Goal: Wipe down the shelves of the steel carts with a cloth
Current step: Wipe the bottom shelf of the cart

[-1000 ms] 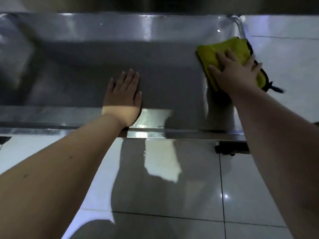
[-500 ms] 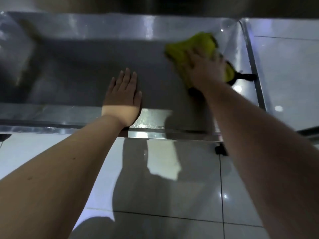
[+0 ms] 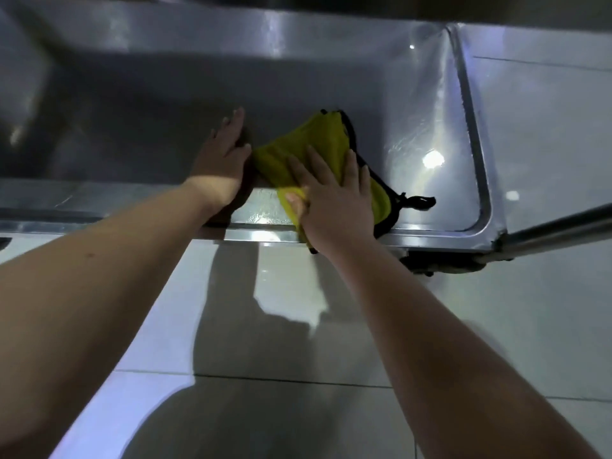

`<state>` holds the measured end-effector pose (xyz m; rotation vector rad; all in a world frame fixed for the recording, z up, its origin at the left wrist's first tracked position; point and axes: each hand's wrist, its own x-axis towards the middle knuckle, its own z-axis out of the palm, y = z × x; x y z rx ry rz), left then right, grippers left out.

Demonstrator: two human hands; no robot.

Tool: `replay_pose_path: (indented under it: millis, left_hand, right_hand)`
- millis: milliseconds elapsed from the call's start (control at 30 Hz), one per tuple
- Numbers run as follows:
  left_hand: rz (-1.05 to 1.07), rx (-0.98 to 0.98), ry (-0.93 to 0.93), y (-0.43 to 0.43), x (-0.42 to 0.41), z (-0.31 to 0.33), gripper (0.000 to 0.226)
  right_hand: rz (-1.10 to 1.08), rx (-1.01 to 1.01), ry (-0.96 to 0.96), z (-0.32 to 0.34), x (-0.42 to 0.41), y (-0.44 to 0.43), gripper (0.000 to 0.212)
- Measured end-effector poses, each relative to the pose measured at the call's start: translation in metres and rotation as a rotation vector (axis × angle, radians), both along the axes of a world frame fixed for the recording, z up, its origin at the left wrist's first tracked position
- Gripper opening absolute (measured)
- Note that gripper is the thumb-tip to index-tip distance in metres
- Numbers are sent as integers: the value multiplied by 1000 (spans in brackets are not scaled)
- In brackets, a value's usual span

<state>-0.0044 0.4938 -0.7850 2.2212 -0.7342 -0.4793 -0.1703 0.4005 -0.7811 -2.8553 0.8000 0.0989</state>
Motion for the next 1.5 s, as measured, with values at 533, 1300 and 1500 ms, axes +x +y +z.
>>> replay_pose_path:
  millis: [533, 1300, 1500]
  left_hand:
    - [-218, 56, -246, 47, -29, 30, 61]
    - [-22, 718, -413, 158, 53, 13, 58]
    - [-48, 630, -410, 154, 47, 12, 72]
  right_hand:
    - [-162, 115, 156, 17, 46, 55, 65]
    - [-242, 82, 86, -5, 13, 22, 58]
    - [-19, 101, 73, 3, 93, 86, 54]
